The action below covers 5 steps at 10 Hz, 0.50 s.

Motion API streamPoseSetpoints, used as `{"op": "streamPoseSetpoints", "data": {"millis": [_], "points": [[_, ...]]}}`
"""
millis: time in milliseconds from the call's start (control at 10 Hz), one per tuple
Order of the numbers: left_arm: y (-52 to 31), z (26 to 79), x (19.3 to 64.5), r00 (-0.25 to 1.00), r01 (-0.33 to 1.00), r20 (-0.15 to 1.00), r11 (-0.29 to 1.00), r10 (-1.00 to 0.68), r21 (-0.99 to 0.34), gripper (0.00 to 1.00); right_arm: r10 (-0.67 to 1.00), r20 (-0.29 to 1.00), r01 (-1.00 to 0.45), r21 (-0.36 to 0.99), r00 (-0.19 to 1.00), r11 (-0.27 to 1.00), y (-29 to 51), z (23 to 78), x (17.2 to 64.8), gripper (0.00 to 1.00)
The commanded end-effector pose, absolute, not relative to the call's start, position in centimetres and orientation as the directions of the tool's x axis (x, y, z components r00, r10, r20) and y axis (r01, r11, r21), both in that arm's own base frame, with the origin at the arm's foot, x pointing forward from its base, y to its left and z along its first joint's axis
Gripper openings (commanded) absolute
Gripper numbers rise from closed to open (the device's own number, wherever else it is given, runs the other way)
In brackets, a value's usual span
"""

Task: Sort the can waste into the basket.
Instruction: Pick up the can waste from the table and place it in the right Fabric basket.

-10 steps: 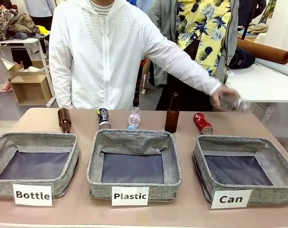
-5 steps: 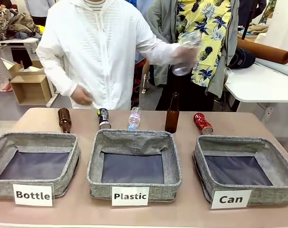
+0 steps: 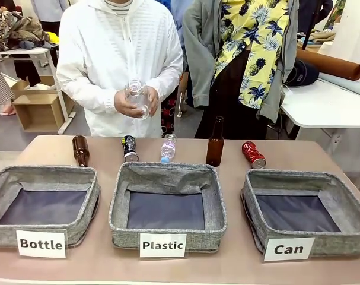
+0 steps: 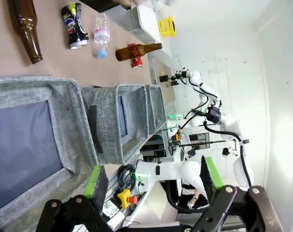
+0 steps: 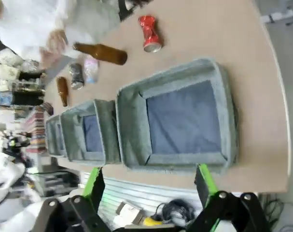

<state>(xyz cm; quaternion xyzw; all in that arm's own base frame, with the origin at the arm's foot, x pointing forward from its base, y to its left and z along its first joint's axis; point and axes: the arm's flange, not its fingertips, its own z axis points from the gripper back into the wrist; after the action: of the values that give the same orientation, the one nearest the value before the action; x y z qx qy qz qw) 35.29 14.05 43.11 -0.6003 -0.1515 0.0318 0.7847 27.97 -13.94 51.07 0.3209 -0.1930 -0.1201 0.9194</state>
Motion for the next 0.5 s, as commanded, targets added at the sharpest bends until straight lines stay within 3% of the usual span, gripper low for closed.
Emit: {"op": "streamPoseSetpoints", "data": {"millis": [0,200,400], "points": [[14.2,43.2,35.0,0.95,0.161,0.225,0.279,0.216,-0.947,1.0,-0.242,0.274,0.063,0.532,0.931,0.844,-8.8,49.7,34.8,1.0],[14.2,43.2,35.0,0.95,0.161,0.225,0.279,0.216,-0.947,1.0,-0.191,0.251,0.07,0.424,0.949,0.903,-4.1,47.7,39.3,1.0],[14.2,43.2,35.0,0.95,0.161,0.225,0.279,0.216,-0.947,1.0,-0.21,0.309,0.09,0.361,0.927,0.928,-2.8,48.3,38.8,1.0]]}}
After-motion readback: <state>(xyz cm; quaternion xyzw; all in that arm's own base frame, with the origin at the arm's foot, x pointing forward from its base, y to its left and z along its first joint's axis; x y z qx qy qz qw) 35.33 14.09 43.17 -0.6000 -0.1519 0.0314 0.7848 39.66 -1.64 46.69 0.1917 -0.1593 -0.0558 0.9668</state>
